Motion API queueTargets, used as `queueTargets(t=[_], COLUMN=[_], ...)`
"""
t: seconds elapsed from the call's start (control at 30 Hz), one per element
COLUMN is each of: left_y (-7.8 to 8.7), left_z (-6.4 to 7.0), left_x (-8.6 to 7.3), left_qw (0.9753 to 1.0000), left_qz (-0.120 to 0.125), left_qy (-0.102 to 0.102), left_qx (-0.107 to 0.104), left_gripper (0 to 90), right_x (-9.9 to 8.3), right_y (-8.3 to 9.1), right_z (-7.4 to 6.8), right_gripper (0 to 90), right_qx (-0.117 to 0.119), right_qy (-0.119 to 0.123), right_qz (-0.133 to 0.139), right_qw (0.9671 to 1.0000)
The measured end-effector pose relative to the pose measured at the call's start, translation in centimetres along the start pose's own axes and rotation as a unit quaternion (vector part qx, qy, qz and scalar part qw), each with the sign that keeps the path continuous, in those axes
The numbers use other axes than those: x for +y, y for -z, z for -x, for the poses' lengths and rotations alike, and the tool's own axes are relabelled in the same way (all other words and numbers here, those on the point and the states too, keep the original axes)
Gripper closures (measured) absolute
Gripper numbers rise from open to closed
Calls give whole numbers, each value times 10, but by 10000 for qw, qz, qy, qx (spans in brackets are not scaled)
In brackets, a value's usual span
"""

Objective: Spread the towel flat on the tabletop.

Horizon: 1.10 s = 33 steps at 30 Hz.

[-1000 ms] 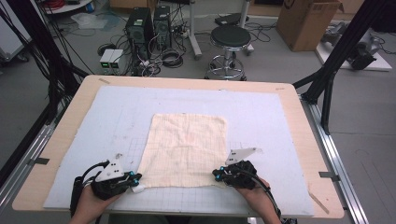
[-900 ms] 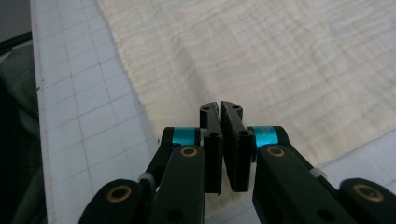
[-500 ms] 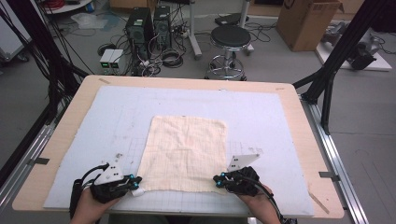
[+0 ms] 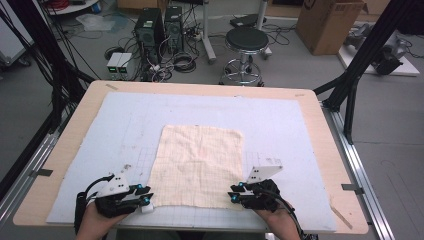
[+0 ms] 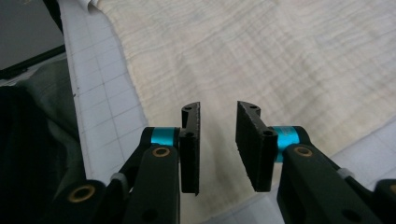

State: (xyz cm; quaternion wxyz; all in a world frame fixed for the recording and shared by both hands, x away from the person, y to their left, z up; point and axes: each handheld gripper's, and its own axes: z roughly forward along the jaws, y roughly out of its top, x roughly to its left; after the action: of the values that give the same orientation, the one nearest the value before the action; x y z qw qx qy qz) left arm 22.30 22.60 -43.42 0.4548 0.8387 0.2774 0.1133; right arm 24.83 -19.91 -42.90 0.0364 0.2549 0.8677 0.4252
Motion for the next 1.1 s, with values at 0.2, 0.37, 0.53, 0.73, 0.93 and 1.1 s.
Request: queueTargets(t=[0.2,0.37,0.53,0.73,0.93,1.1], left_y=[-1,-2,-4,-3,-4,-6], left_z=[-6,-10,-12,-15,-17,-17], left_x=[3,5,5,5,6,8], left_qw=[9998,9996,9994,9987,9989,9991], left_qz=[131,158,223,326,292,282], left_qy=[117,135,178,265,228,207], left_qx=[45,168,215,294,292,249], left_gripper=[643,585,538,485,447,423], right_x=[2,4,6,8,10,10], right_y=[2,2,0,4,6,5], right_z=[4,7,8,9,13,15], right_gripper=[599,500,421,321,261,246], right_qx=[-156,-193,-199,-272,-361,-391], right_qy=[-39,-96,-165,-254,-288,-292], right_qz=[134,274,378,574,683,641], right_qw=[9998,9994,9990,9977,9966,9967])
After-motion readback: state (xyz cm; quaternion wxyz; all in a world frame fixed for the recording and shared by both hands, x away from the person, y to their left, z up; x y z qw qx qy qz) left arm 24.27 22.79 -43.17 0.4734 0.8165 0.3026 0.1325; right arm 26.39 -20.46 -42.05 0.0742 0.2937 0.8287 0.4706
